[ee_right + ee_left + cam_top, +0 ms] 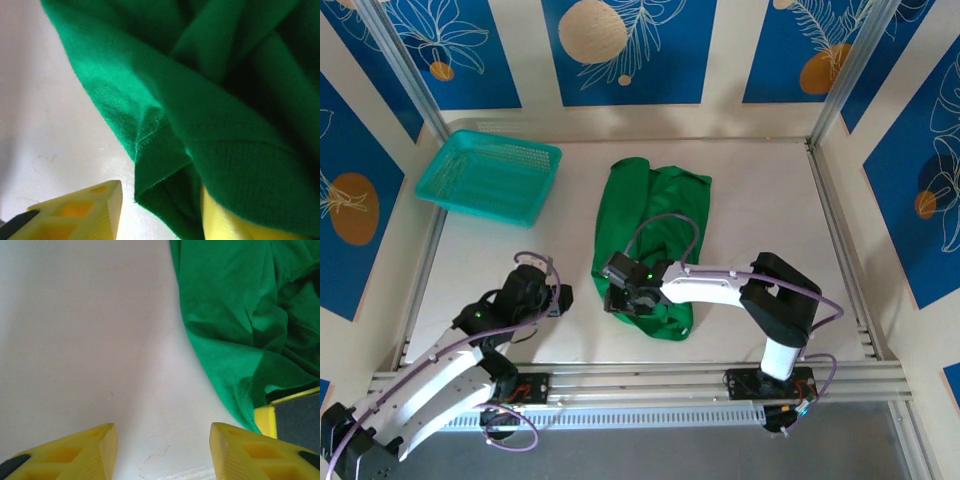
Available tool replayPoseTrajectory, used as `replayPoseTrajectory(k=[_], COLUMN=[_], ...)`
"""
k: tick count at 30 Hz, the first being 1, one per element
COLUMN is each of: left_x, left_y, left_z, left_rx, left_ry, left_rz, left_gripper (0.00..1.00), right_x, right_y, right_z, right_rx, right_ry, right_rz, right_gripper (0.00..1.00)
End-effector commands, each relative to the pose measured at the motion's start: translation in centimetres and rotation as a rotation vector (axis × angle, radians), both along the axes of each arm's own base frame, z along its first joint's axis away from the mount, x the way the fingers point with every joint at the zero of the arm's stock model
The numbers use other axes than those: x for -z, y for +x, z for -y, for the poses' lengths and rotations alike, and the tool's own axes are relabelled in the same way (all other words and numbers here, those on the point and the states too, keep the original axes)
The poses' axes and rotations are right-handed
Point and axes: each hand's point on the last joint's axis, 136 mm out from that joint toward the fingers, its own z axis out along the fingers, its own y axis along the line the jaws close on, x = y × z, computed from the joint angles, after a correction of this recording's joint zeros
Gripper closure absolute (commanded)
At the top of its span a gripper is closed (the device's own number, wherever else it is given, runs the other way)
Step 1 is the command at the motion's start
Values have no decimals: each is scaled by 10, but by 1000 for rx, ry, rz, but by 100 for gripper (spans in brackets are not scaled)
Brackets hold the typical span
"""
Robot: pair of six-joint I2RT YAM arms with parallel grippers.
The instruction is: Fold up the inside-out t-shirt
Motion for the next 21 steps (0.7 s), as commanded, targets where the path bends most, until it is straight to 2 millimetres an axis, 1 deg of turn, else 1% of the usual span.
replayPoseTrajectory(k=[1,2,4,6,8,10,14,16,17,19,21], left_x=[-10,-10,-10,-9,-9,-13,-24,-26,-27,-27,-24], left_y=[4,5,5,4,4,6,11,14,14,14,14], left_z=[3,6,10,10,9,10,15,22,29,42,50], left_rx=[29,35,53,61,57,54,61,73,99,146,187], left_ry=[-10,-20,-26,-16,-8,-14,-39,-66,-89,-117,-118], left_rz=[38,36,24,11,9,19,42,48,42,21,-9], left_gripper=[49,50,50,50,50,50,50,52,55,56,55], right_x=[-7,-10,-19,-28,-36,-37,-36,-33,-32,-37,-47], right_y=[6,6,0,-10,-26,-43,-84,-101,-108,-118,-117], right_z=[-14,-17,-20,-21,-21,-17,-16,-19,-22,-30,-30], right_rx=[14,-8,-51,-99,-140,-162,-244,-296,-317,-361,-369], right_ry=[89,94,69,62,71,85,116,140,163,237,271], right_rz=[7,13,38,56,55,6,-117,-196,-232,-272,-266], right_gripper=[83,87,91,96,99,100,100,86,82,69,57])
